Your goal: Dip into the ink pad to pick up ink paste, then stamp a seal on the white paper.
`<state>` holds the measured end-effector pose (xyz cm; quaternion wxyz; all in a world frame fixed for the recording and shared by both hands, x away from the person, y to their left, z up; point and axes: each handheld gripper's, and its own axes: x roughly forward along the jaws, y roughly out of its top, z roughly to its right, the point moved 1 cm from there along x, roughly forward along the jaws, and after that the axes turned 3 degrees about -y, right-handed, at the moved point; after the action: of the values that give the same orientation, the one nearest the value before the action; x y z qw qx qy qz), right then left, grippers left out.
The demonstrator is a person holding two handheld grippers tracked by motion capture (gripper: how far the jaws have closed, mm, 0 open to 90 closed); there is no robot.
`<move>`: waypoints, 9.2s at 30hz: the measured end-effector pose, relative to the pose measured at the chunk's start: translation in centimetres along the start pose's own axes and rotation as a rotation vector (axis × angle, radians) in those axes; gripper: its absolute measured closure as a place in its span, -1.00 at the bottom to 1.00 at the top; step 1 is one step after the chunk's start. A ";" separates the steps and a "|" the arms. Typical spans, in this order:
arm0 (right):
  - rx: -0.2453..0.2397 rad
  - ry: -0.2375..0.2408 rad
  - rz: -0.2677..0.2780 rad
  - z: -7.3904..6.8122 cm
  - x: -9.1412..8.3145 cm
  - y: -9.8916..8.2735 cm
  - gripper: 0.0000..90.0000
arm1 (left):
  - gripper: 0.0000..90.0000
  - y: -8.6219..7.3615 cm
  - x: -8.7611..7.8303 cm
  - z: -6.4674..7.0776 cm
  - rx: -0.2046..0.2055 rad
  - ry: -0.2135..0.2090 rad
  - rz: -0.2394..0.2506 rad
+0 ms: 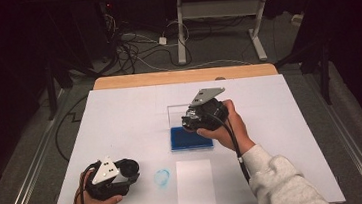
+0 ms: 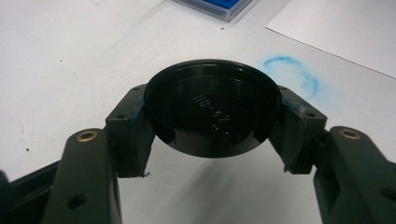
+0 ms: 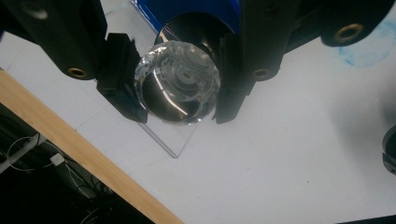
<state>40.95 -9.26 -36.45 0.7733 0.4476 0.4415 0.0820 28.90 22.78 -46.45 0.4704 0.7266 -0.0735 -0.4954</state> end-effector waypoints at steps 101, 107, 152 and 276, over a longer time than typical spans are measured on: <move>0.117 0.009 0.074 0.4 0.3 -5.0 0.27 | -0.18 0.3 0.6 0.4 0.032 -0.003 -0.047; 0.105 0.031 0.108 0.5 -1.5 -4.9 0.27 | -0.18 0.2 0.6 0.4 0.034 0.000 -0.049; 0.035 0.083 0.215 -2.1 -8.1 -4.8 0.27 | -0.18 0.3 0.6 0.3 0.031 -0.015 -0.045; -0.118 0.230 -0.023 -10.7 -1.6 -10.8 0.27 | -0.18 0.4 0.7 0.5 0.046 -0.022 -0.059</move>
<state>28.99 -9.82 -45.95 0.7434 0.3838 0.5269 0.1498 28.95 21.88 -46.61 0.4380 0.7335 -0.0684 -0.5152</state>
